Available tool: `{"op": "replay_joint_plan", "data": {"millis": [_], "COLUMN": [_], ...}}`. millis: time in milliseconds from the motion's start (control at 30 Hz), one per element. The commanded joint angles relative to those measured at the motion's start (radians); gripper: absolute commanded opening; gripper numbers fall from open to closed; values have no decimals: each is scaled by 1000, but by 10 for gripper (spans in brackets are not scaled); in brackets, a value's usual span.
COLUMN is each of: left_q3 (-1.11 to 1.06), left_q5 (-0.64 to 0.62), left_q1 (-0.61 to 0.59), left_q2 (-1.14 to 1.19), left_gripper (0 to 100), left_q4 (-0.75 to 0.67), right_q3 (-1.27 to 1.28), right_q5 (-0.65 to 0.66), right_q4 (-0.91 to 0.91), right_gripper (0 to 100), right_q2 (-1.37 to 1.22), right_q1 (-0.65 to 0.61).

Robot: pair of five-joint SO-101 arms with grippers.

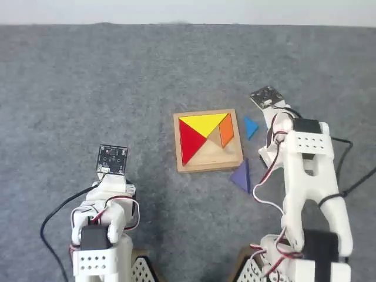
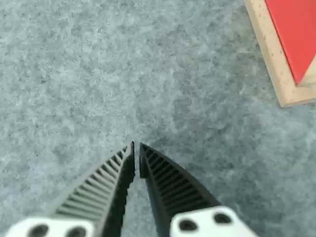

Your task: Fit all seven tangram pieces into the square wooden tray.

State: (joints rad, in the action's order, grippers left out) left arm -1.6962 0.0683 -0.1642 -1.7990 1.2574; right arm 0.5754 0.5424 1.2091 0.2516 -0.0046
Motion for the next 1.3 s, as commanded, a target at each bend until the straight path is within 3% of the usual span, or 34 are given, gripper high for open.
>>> {"op": "replay_joint_plan", "data": {"millis": [0, 367, 533, 800, 1267], "left_q3": [12, 12, 12, 12, 12], "left_q5": [0, 0, 0, 0, 0], "left_q1": [2, 2, 2, 2, 2], "left_q2": [-17, -17, -17, -17, -17], "left_gripper": [21, 21, 21, 21, 21], "left_q4": [3, 3, 3, 3, 3], "right_q3": [-6, -8, 0, 51, 92], "right_q5": [3, -97, -95, -80, 218], "right_q4": [-7, -4, 30, -19, -183], "right_gripper": [193, 137, 138, 138, 138], "right_q2": [102, 386, 394, 47, -252], "right_q1": [-47, -242, -278, -7, 403]}}
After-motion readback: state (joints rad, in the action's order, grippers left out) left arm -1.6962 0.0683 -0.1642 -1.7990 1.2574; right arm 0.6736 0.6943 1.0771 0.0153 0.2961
